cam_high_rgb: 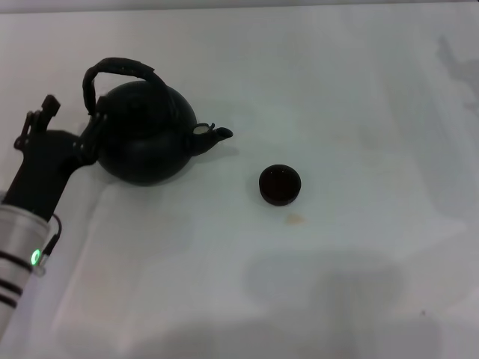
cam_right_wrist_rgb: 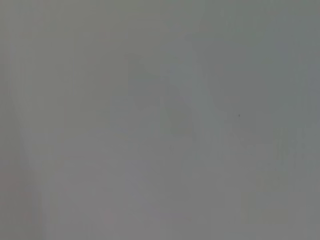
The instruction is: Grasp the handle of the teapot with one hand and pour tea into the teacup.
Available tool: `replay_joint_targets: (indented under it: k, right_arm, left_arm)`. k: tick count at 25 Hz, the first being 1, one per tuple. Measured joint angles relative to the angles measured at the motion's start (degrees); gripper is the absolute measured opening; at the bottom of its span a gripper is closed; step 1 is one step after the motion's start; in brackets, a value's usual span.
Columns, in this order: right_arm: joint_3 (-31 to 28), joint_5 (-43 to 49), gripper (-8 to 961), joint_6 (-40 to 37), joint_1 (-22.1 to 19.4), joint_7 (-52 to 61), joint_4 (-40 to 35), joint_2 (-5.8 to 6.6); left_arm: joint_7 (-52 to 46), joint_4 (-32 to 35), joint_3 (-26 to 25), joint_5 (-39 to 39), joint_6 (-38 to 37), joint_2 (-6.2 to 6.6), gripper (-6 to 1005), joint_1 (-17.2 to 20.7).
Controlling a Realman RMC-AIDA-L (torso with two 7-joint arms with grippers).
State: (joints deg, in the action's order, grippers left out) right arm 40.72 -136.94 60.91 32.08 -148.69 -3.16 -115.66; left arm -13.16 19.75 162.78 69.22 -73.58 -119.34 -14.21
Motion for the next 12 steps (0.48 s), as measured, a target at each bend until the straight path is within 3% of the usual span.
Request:
replay_joint_targets:
  k: [3,6,7,12]
  right_arm:
    - [0.26,0.01,865,-0.01,0.0,-0.01,0.04,0.0]
    - [0.31,0.02,865,0.0,-0.23,-0.02,0.14,0.0]
    - [0.33,0.01,865,0.03,-0.41,-0.02,0.14,0.0]
    - [1.31,0.05,865,0.28,-1.17,-0.02,0.26,-0.03]
  left_arm:
    - [-0.53,-0.1,-0.01,-1.44,-1.35,0.01,881,1.06]
    - [-0.83,-0.18,-0.55,-2.34,-5.09,-0.11,886,4.49]
    - [-0.83,-0.15,-1.18,-0.59,-7.08,-0.12,886,6.38]
    - [-1.55,-0.72,-1.31,6.24,-9.27,0.05,886,8.49]
